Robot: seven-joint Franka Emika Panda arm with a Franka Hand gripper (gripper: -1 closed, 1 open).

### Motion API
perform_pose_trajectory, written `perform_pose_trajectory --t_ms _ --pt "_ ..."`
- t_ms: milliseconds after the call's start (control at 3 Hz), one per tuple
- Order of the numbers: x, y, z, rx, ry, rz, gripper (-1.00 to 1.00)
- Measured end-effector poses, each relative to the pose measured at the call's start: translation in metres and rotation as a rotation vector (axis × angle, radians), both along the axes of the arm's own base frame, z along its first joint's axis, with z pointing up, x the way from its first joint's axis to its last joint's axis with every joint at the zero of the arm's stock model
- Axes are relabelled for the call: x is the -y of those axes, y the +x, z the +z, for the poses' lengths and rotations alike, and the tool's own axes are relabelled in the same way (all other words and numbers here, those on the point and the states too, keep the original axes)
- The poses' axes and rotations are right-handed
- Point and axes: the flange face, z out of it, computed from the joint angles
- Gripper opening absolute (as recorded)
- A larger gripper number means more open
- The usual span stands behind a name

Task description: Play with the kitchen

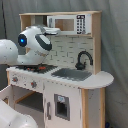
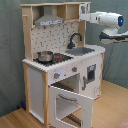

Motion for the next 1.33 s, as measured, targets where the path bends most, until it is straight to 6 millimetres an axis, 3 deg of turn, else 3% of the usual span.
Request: perform_pose_trajectory --t_ms 333,667,1000,1333 --pt "-0.002 -0.002 0.0 0.002 -0.002 0.003 1.0" --pt "-0.012 -0.011 0.005 0.017 -0.012 0.018 1.0" --pt "-0.028 -0.04 0.02 0.053 -0.025 0.029 1.0" --pt "-0.024 -0.071 0.056 0.16 -0.044 -0.003 1.0"
